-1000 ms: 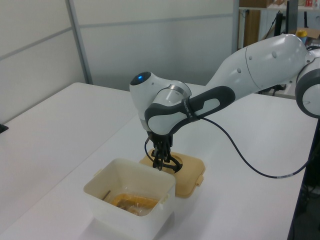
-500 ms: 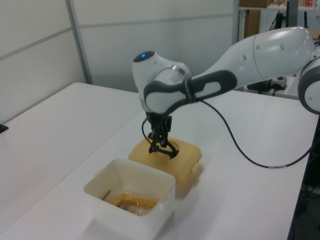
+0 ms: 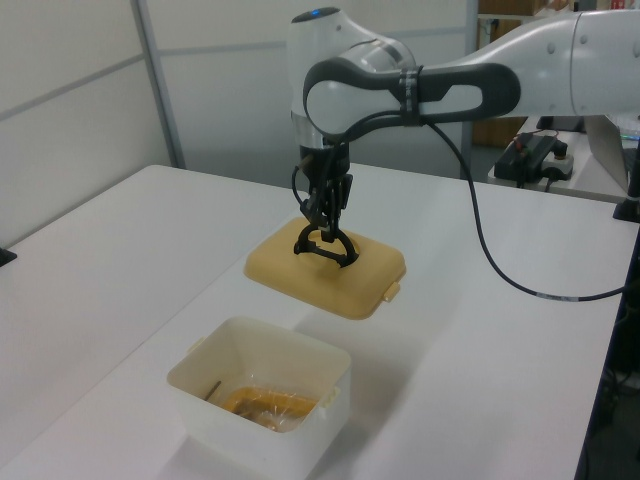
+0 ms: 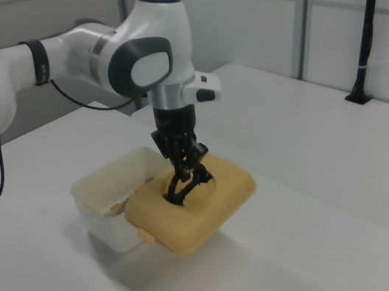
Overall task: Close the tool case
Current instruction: 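Lift the tan lid by its handle and carry it over the white box, then lower the tan lid onto the white box rim and press it down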
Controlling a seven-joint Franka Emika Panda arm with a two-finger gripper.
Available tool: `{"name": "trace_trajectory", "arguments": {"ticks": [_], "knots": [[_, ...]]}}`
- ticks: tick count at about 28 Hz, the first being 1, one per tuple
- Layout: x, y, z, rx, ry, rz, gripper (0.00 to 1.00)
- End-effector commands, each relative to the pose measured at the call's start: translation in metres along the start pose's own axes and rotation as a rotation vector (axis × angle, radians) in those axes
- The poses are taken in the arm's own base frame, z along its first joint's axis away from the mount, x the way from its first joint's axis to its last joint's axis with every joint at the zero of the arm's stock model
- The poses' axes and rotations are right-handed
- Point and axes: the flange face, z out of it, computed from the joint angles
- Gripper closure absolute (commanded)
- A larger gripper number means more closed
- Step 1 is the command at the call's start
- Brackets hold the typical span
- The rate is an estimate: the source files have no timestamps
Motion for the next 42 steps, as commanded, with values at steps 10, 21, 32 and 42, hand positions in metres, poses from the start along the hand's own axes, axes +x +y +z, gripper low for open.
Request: {"name": "trace_trajectory", "arguments": {"ticks": [10, 21, 32, 42], "knots": [[-0.005, -0.069, -0.015, 0.038, 0.012, -0.07, 1.0], [-0.008, -0.14, -0.016, 0.04, 0.027, -0.087, 1.0], [-0.015, -0.187, -0.016, 0.054, 0.023, 0.017, 1.0], [-0.019, -0.205, -0.015, 0.06, 0.019, 0.085, 1.0]]}}
